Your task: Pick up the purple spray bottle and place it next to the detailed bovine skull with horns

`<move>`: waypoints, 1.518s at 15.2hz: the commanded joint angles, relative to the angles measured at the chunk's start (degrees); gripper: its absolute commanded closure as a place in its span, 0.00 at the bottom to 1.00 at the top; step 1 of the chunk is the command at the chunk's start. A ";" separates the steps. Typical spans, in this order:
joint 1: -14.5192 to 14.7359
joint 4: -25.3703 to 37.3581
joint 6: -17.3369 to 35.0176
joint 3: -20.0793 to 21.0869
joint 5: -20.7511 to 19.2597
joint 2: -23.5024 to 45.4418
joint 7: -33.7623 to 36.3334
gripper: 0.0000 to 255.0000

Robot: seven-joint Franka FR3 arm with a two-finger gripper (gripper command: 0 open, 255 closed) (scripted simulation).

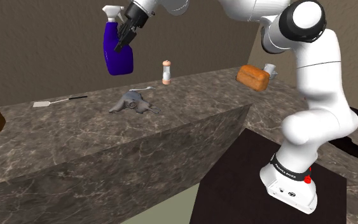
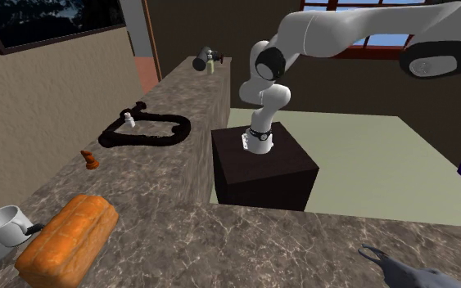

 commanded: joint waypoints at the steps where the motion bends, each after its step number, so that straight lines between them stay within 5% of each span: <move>1: 6.78 4.87 -0.40 -2.79 -2.92 -2.63 2.87 1.00; 23: 2.20 -11.76 15.06 -3.15 -2.86 -4.75 -1.13 1.00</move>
